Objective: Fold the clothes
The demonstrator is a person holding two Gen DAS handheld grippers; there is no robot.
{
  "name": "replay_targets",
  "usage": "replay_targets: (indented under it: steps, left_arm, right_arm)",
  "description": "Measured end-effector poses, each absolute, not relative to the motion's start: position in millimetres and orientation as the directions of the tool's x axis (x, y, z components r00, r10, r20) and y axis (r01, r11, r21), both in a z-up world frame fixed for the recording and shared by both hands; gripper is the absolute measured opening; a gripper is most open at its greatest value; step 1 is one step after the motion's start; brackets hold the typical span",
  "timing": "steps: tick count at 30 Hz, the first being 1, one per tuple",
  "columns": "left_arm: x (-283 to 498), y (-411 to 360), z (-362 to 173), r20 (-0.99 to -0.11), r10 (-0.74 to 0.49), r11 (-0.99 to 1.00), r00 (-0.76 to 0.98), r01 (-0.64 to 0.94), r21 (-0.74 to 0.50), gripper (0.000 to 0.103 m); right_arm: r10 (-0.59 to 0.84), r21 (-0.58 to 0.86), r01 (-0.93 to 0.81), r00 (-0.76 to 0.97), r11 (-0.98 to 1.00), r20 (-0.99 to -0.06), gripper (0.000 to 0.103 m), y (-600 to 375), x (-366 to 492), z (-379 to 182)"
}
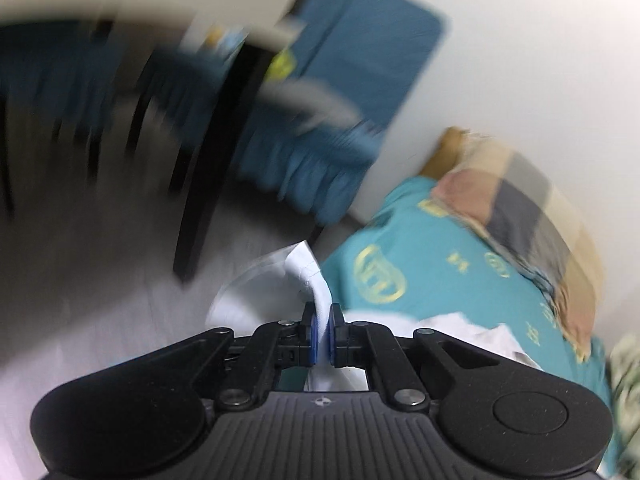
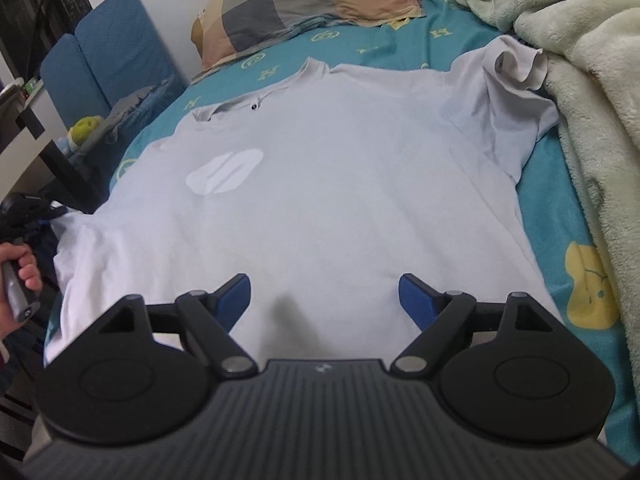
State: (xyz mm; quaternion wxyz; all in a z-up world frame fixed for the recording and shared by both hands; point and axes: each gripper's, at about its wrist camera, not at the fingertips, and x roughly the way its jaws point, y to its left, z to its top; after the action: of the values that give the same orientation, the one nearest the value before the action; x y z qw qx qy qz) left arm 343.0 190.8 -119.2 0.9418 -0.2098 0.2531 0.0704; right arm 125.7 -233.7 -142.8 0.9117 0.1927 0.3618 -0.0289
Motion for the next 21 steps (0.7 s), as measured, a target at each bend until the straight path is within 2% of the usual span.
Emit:
replay_targets:
  steps: [4,8,12,15,16,18,19,21]
  left_arm:
    - [335.5,131.0,-67.8,-0.427,0.000,0.963,0.904,-0.115,-0.242,0.006]
    - [330.1,42.9,-39.4,-0.392,-0.097,0.991,0.915,0.053,-0.120,0.006]
    - [315.9,-46.0,-52.7,-0.419,-0.210,0.976,0.883,0.211,-0.045,0.006]
    - [307.2,-95.9,-89.3,-0.492,-0.263,0.954,0.830,0.300,-0.005,0.008]
    - [304.7,-106.9,-103.0,-0.520,-0.270,0.947,0.810,0.320,0.007,0.010]
    - [299.2,-121.5,-127.3,-0.572,-0.272,0.937,0.773,0.348,0.024,0.022]
    - [296.4,-125.0,-136.6,-0.595,-0.270,0.934,0.757,0.357,0.030,0.025]
    - [283.3,-124.8,-143.3,-0.624,-0.270,0.926,0.733,0.374,0.039,0.040]
  right_arm:
    - [0.069,0.332,0.201,0.757,0.922,-0.649,0.083,-238.6,122.9,-133.4]
    - [0.055,0.335,0.207,0.775,0.919,-0.630,0.083,-244.9,120.3,-126.0]
    - [0.056,0.361,0.224,0.779,0.905,-0.624,0.083,-255.1,119.9,-125.1]
    - [0.065,0.382,0.232,0.778,0.894,-0.625,0.083,-260.8,120.6,-127.1]
    - [0.070,0.389,0.232,0.778,0.892,-0.624,0.083,-262.2,121.1,-127.8]
    - [0.082,0.401,0.226,0.779,0.888,-0.621,0.083,-264.2,122.5,-129.1]
    - [0.088,0.405,0.222,0.780,0.887,-0.620,0.083,-264.1,123.3,-129.8]
    - [0.105,0.415,0.210,0.779,0.885,-0.618,0.083,-263.2,125.3,-130.9]
